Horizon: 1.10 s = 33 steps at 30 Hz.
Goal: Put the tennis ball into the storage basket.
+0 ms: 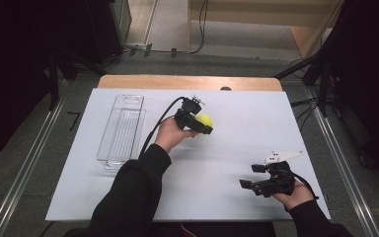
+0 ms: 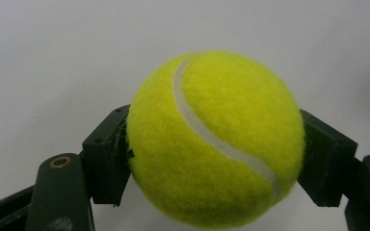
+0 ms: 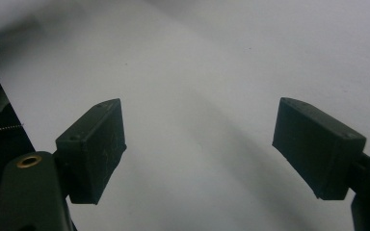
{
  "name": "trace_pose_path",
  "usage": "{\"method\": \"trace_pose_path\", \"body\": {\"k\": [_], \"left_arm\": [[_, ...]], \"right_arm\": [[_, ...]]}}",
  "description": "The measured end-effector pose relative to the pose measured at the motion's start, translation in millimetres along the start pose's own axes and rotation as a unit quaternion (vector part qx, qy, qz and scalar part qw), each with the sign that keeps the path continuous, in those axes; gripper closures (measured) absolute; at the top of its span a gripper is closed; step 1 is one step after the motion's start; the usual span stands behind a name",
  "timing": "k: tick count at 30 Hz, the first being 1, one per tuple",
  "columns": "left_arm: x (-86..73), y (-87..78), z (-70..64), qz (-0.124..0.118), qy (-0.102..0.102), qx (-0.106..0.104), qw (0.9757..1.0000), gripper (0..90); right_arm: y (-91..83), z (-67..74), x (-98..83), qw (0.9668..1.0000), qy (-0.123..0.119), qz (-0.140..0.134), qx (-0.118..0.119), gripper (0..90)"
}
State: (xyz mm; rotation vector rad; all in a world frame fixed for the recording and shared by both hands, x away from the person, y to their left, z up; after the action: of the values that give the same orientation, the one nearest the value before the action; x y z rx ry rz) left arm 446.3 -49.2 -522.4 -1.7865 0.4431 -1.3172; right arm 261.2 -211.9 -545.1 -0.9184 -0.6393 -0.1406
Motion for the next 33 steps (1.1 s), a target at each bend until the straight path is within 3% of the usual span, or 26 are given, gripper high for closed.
{"method": "trace_pose_path", "body": {"k": [16, 24, 33], "left_arm": [[2.4, -20.4, -16.0, -0.009, 0.009, -0.015, 0.9998, 26.3], [4.2, -31.0, -15.0, -0.015, -0.003, -0.018, 0.9997, 26.3], [6.3, -40.7, -14.4, -0.02, -0.002, -0.014, 0.9997, 26.3]], "right_arm": [[0.0, -0.8, 0.2, 1.0, -0.001, 0.0, -0.001, 16.9], [-0.5, -1.3, 0.2, 1.0, 0.0, 0.0, -0.003, 16.9], [-0.2, -1.0, 0.3, 1.0, 0.001, 0.0, -0.003, 16.9]]}}
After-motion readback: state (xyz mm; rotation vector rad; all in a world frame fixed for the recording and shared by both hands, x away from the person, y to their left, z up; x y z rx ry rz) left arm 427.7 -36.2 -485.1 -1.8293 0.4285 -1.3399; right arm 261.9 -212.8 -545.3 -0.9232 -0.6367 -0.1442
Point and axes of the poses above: each handheld gripper's, and its own axes: y roughly forward along the jaws, x roughly out of its top, z roughly to its left, the point moved 9 cm from there along y, roughly forward along the jaws, and after that the axes turned 13 degrees about y, right-handed, at the moved point
